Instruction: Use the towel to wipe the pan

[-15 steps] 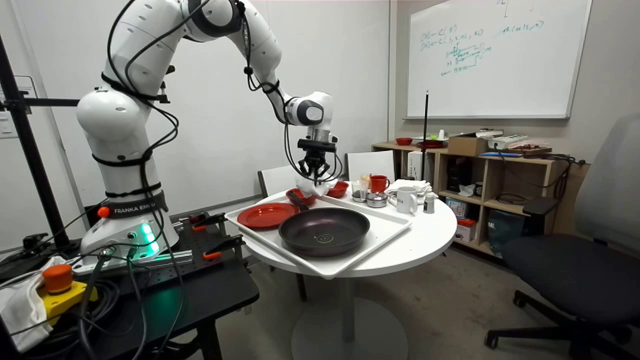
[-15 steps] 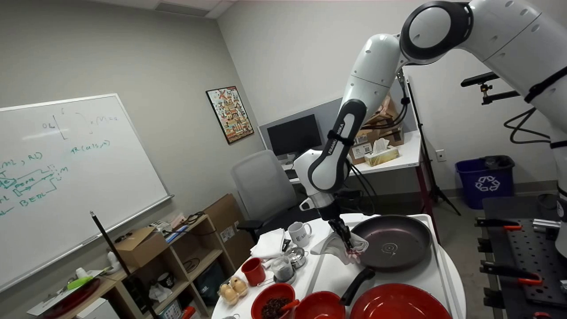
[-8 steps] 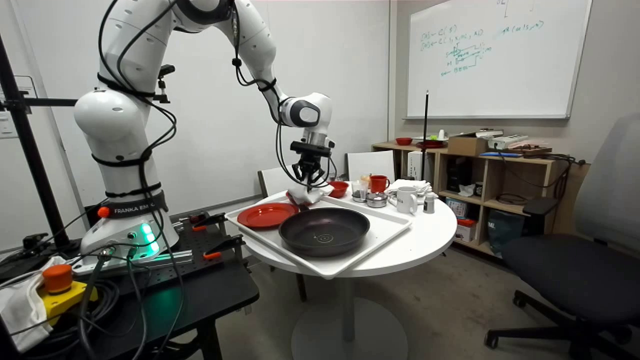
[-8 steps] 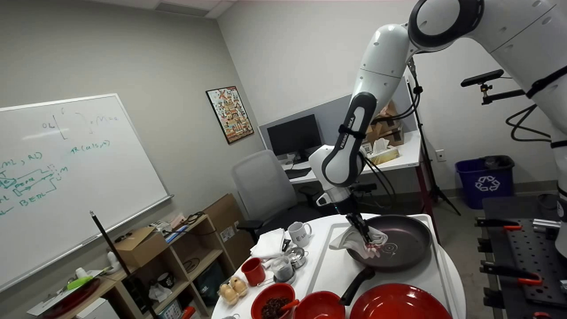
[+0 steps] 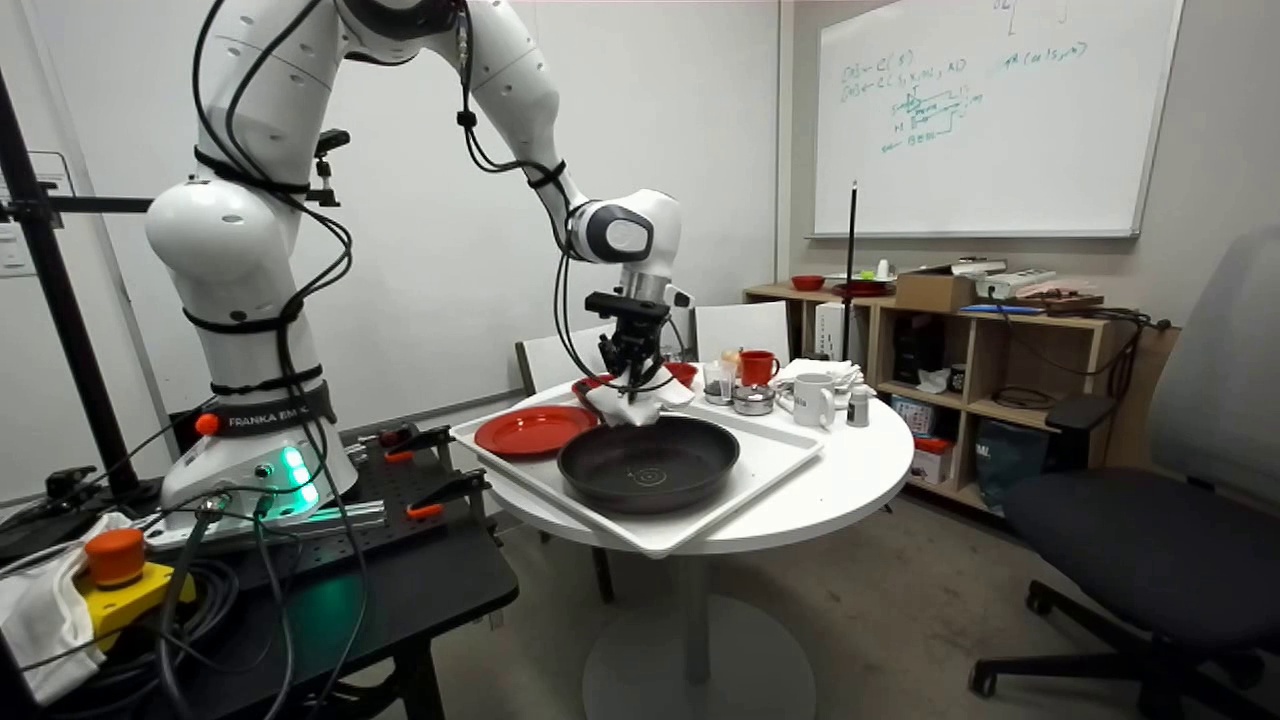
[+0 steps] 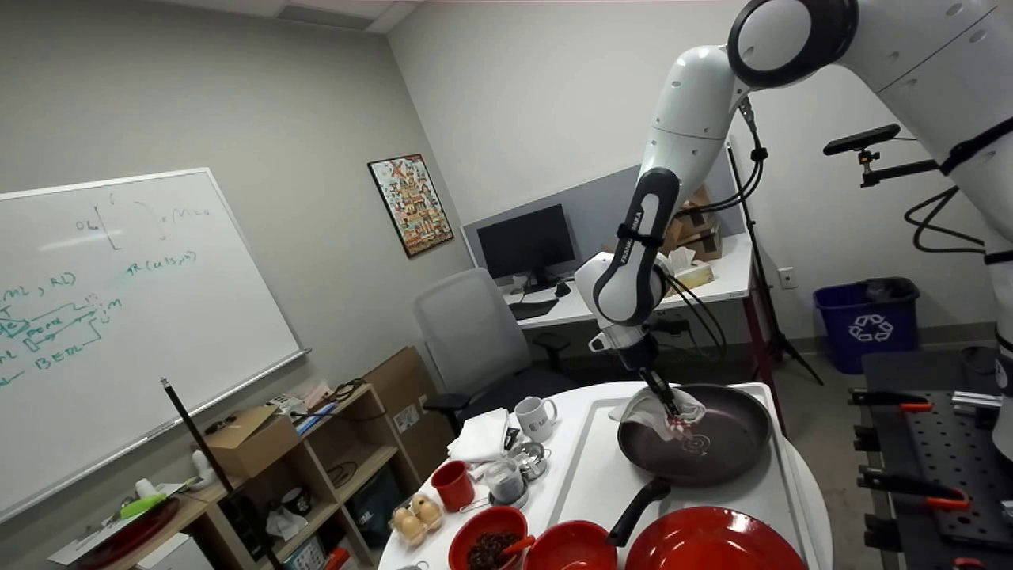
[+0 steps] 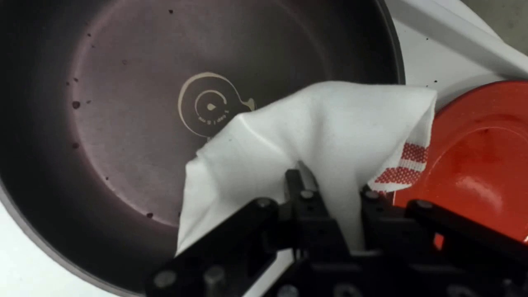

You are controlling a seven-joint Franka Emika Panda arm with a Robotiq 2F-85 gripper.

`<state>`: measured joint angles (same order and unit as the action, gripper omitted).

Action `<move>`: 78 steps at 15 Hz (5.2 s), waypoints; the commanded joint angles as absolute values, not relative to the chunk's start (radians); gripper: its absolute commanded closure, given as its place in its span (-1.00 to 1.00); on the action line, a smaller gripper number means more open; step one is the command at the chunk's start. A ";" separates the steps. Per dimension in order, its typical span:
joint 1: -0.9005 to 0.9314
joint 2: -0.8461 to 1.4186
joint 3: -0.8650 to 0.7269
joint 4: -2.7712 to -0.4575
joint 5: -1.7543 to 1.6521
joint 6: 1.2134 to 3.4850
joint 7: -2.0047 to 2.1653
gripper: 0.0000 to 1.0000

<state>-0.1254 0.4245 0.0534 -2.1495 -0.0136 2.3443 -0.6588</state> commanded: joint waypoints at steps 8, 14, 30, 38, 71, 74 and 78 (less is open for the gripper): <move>-0.121 0.813 0.003 -1.771 -0.047 2.188 -0.387 0.92; -0.122 0.924 0.012 -1.634 -0.049 2.071 -0.380 0.92; -0.208 1.029 -0.029 -1.450 -0.034 1.974 -0.329 0.92; -0.219 0.992 -0.078 -1.543 -0.070 2.008 -0.323 0.92; -0.047 0.923 0.059 -1.802 -0.503 1.971 -0.562 0.92; -0.059 0.908 0.076 -1.822 -0.497 1.995 -0.637 0.92; -0.083 0.884 0.097 -1.848 -0.477 2.042 -0.752 0.92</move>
<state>-0.0495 0.8758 0.0615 -1.8140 -0.5010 1.9322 -0.6747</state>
